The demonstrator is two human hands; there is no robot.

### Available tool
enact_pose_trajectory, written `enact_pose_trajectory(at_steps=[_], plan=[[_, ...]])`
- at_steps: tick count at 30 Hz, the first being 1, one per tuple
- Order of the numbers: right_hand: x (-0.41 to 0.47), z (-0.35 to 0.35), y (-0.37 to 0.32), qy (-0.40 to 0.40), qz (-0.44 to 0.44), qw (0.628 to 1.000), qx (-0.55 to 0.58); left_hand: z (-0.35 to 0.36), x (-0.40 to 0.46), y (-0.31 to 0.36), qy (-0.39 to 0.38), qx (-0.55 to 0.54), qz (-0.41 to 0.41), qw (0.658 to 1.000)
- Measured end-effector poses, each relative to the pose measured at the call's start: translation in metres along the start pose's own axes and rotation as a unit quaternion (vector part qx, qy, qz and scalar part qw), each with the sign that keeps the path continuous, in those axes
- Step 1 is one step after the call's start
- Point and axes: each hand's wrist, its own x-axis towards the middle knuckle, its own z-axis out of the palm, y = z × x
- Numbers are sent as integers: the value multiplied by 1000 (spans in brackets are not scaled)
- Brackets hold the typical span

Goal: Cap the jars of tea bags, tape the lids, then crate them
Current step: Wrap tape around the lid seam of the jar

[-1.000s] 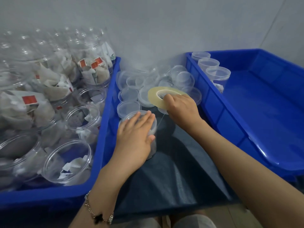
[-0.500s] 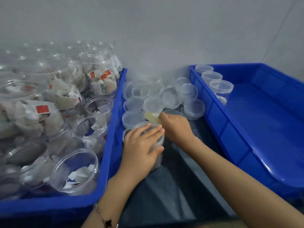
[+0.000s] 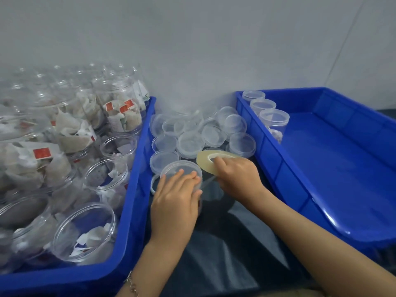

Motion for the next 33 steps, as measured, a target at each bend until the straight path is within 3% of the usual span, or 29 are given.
enact_pose_trajectory(at_steps=[4,8,12,17,20,23,26,33], plan=[[11,4,-4,-6,-1,1000,5,7,-1,-4,47,-45,-2,998],[20,13,-15,-46,12,999,6,10,3,-16,42,-117,-19,992],[20,22,-26,-30,51,998,-12,9,3,-20,40,-149,-26,988],[13,26,-35,-36,84,996,-19,5,9,-6,10,2,-7,1000],[10,22,-33,-65,97,993,-4,6,25,-2,-102,70,-90,988],[6,19,-28,-99,87,990,43,14,40,-4,-172,133,-113,970],[2,17,-20,-170,67,978,99,15,43,-9,-187,190,-80,960],[4,1,3,-170,42,975,134,17,44,-14,-200,202,-64,956]])
